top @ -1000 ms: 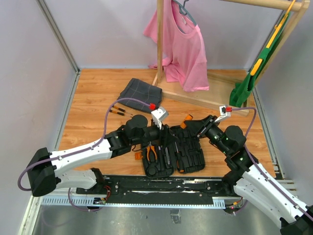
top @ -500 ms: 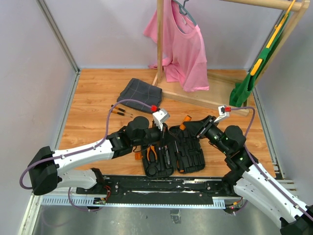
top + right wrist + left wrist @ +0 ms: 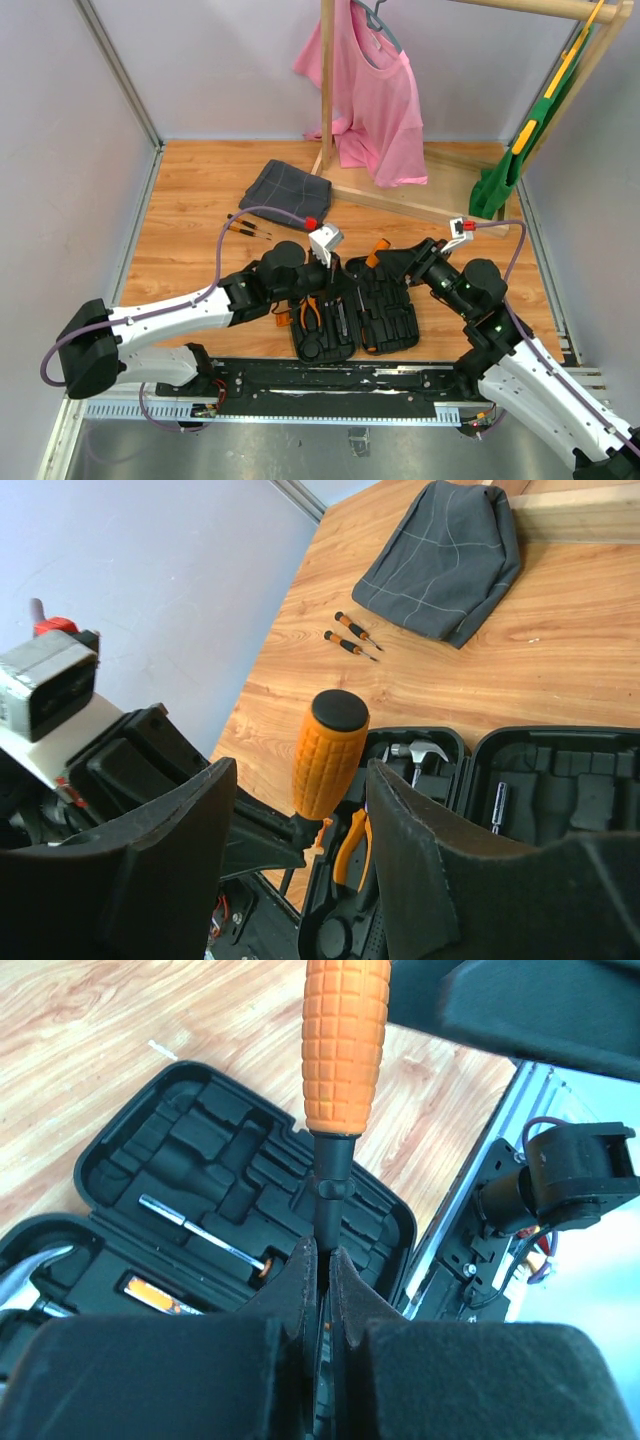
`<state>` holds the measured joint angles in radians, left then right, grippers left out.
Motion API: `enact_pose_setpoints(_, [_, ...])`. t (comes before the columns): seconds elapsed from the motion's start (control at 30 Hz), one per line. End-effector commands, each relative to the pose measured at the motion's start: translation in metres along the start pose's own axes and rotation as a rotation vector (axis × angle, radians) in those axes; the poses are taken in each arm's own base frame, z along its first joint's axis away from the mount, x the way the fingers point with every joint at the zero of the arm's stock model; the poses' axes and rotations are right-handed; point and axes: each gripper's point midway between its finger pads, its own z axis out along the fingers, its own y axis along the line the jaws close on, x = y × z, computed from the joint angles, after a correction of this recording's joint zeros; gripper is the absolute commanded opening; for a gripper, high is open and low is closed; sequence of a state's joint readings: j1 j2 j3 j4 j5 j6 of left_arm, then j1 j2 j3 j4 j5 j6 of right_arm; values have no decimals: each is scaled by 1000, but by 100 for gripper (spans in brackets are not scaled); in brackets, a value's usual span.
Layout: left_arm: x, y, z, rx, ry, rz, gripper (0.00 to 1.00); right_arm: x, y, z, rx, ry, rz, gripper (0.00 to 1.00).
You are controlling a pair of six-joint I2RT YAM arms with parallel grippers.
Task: Sort the tools into containers
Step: Pick up the screwdriver from the center of the board.
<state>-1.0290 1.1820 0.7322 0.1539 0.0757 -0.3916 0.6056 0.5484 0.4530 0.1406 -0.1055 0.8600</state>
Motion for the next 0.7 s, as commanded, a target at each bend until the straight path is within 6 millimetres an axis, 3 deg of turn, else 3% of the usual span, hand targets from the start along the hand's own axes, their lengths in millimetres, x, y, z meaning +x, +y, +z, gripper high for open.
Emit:
enact_pose_setpoints(0.0, [-12,-2,-7,-14,-76,-62,0,-17,6,-6,-1,-49,-40,57])
enact_pose_setpoints(0.23, [-26,-13,-21,40,-180,-179,0,-9,7,-8,-50,-52,-48,63])
enact_pose_setpoints(0.5, [-37,-18,-37,82,-264,-233,1,3,25,-5,-150,-91,-13,66])
enact_pose_setpoints(0.67, [-34,-21,-38,107,-270,-241,0,8,41,2,-187,-118,-21,65])
